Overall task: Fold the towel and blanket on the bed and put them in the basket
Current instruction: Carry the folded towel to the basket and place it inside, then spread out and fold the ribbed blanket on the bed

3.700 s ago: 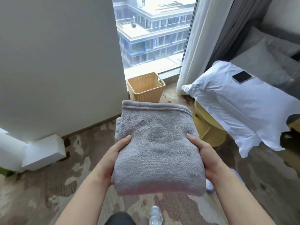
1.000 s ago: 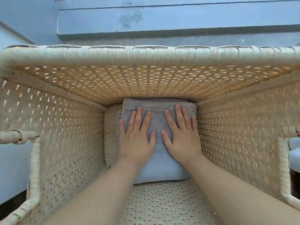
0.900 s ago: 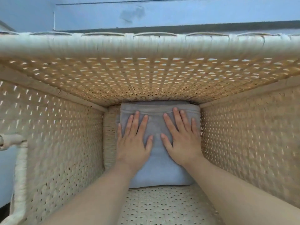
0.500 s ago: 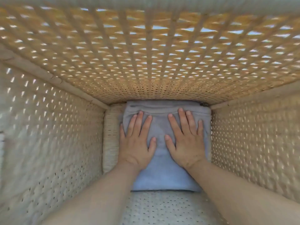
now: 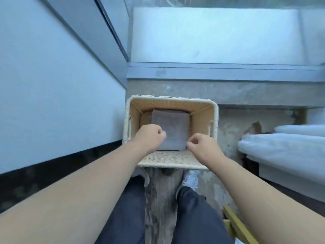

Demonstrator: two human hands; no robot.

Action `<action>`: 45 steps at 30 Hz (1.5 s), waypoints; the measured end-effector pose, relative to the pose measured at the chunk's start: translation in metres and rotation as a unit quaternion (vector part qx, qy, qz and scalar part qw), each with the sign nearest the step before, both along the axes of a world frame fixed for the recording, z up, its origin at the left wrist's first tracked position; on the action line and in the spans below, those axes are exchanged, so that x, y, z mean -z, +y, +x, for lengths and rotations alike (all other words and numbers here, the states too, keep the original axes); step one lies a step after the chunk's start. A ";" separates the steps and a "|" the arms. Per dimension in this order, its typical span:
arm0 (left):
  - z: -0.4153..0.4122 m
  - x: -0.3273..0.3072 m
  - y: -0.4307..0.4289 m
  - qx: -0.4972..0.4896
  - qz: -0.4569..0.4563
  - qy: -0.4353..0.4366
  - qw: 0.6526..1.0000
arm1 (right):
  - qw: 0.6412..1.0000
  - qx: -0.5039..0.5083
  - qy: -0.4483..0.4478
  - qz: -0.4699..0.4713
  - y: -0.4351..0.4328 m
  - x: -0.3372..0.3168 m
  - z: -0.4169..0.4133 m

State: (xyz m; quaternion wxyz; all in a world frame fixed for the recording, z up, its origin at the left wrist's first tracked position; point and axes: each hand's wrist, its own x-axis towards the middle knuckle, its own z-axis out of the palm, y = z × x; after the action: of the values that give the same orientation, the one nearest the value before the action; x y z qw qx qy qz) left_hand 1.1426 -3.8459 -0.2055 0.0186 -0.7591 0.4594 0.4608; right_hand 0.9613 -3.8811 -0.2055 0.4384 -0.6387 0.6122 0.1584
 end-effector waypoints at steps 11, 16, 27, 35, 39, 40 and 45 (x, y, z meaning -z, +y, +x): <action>0.006 -0.303 0.037 -0.307 -0.243 0.093 0.915 | 0.958 0.102 -0.257 -0.081 0.011 -0.259 -0.003; -0.014 -0.364 0.107 -0.537 -0.335 0.190 0.751 | 0.968 -0.112 -0.219 -0.051 0.038 -0.283 -0.003; -0.003 -0.410 0.429 -0.758 -0.451 0.000 0.472 | 0.840 -0.477 -0.254 -0.033 0.239 -0.340 0.141; -0.131 -0.303 0.718 -0.940 -0.293 0.026 0.172 | 0.677 -0.629 -0.375 0.079 0.577 -0.397 0.249; -0.147 -0.287 0.787 -0.969 -0.231 0.033 0.078 | 0.644 -0.640 -0.400 0.124 0.689 -0.411 0.275; -0.142 -0.287 0.800 -0.971 -0.224 0.039 0.069 | 0.640 -0.644 -0.398 0.133 0.708 -0.408 0.280; -0.072 -0.294 0.878 -0.965 -0.245 -0.003 0.099 | 0.642 -0.695 -0.300 0.122 0.767 -0.356 0.324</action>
State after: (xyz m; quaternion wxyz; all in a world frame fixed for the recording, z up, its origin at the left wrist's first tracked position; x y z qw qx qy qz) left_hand 1.0708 -2.9683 0.0881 -0.6270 -0.5241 -0.5741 -0.0514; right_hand 1.2851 -3.1139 0.1502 0.4328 -0.8297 -0.2011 0.2895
